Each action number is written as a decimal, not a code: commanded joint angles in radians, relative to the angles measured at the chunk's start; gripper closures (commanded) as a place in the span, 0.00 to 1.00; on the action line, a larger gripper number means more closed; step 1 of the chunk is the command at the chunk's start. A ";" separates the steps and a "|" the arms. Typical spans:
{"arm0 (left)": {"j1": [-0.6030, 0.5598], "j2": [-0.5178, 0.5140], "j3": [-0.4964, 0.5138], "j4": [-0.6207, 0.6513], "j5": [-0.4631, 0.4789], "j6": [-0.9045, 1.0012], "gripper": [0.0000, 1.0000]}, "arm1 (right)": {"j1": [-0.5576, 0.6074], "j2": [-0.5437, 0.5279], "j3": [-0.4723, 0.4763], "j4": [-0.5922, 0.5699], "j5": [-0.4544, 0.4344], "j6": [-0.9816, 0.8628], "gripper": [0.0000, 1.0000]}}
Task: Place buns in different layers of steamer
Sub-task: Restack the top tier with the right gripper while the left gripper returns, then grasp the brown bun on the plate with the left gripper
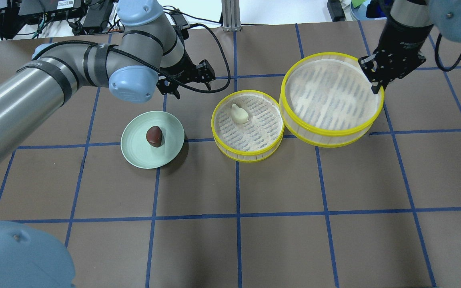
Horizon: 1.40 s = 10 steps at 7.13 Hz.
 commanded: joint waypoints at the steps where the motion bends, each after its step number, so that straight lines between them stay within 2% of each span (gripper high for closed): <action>1: 0.090 0.052 -0.002 -0.121 0.111 0.232 0.00 | 0.194 0.118 -0.008 -0.181 -0.007 0.223 1.00; 2: 0.130 0.068 -0.020 -0.126 0.133 0.380 0.00 | 0.282 0.182 -0.029 -0.219 -0.043 0.318 1.00; 4: 0.161 0.063 -0.070 -0.135 0.130 0.599 0.01 | 0.304 0.244 -0.057 -0.222 -0.042 0.359 1.00; 6: 0.161 0.033 -0.153 -0.100 0.116 0.620 0.01 | 0.304 0.262 -0.043 -0.221 -0.022 0.315 1.00; 7: 0.159 0.024 -0.166 -0.100 0.098 0.620 0.02 | 0.304 0.262 -0.040 -0.221 0.022 0.313 1.00; 8: 0.161 0.010 -0.181 -0.100 0.048 0.621 0.03 | 0.304 0.261 -0.040 -0.215 0.024 0.313 1.00; 10: 0.161 -0.014 -0.186 -0.098 0.015 0.621 0.07 | 0.303 0.261 -0.039 -0.219 0.001 0.269 1.00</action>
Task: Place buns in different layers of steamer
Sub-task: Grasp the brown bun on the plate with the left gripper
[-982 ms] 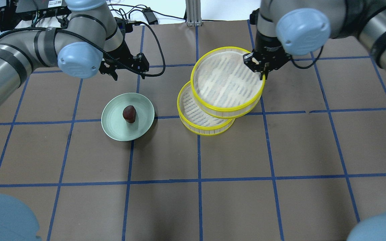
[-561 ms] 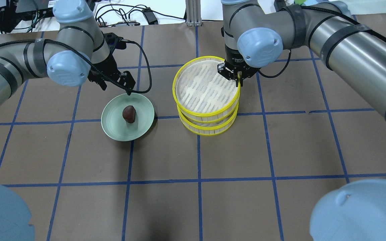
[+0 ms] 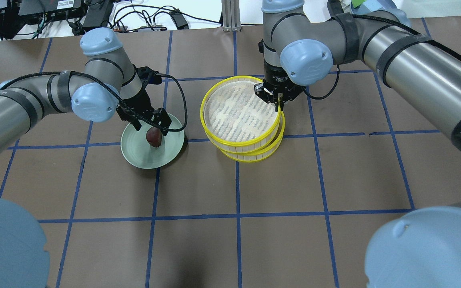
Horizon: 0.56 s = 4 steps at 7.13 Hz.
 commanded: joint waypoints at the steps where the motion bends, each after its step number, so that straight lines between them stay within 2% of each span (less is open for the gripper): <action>1: 0.001 -0.026 -0.004 0.008 -0.019 0.003 0.08 | -0.001 0.000 0.001 -0.006 -0.048 -0.039 1.00; 4: 0.001 -0.055 -0.001 0.054 -0.011 0.065 0.08 | -0.001 0.002 0.011 -0.009 -0.052 -0.039 1.00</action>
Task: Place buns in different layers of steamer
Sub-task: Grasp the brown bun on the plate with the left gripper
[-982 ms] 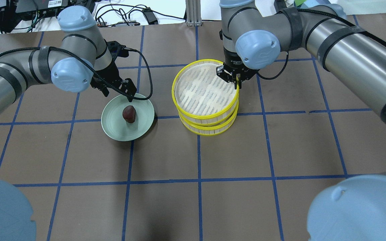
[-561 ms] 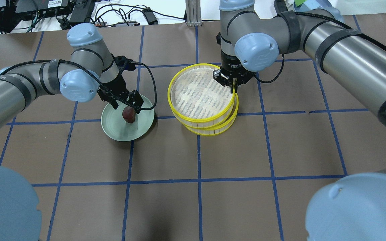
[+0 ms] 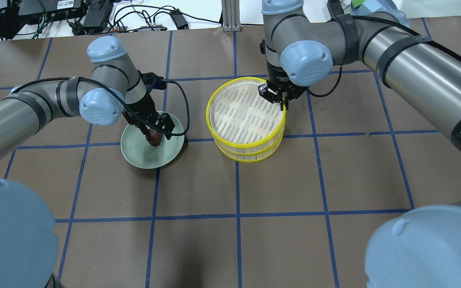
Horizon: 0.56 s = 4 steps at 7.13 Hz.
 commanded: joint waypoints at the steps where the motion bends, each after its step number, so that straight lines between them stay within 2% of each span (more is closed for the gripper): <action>1: 0.000 -0.016 0.003 0.014 0.002 0.016 0.10 | -0.002 0.002 0.007 -0.011 -0.004 -0.001 1.00; 2: 0.002 -0.018 0.006 0.012 0.007 0.018 0.18 | -0.002 0.002 0.007 -0.026 -0.003 0.008 1.00; 3: 0.002 -0.018 0.008 0.012 0.008 0.018 0.33 | -0.002 0.003 0.010 -0.041 -0.001 0.010 1.00; 4: 0.002 -0.021 0.015 0.011 0.027 0.018 0.56 | -0.002 0.003 0.016 -0.047 -0.001 0.011 1.00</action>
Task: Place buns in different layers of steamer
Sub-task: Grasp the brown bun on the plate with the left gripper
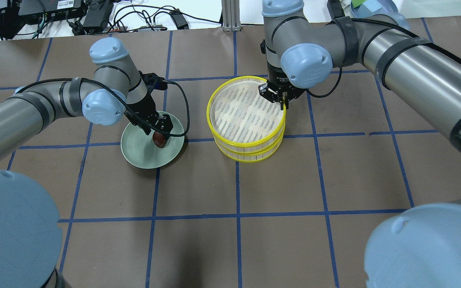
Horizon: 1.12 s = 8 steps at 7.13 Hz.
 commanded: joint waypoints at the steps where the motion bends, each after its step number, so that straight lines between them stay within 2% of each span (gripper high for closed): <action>1: 0.000 -0.003 0.008 -0.001 0.017 0.002 0.92 | 0.000 0.001 0.012 -0.019 0.001 0.003 1.00; 2: 0.000 -0.003 0.008 -0.001 0.016 -0.006 1.00 | 0.000 0.001 0.013 -0.022 0.001 -0.002 0.96; 4: 0.000 0.029 0.043 -0.018 0.017 -0.070 1.00 | -0.002 0.001 0.018 -0.024 -0.001 -0.004 0.90; 6: 0.012 0.074 0.103 -0.111 0.016 -0.092 1.00 | -0.011 0.001 0.019 -0.024 -0.001 -0.008 0.93; 8: 0.022 0.111 0.117 -0.125 0.019 -0.148 1.00 | -0.015 0.002 0.021 -0.024 0.002 0.001 0.92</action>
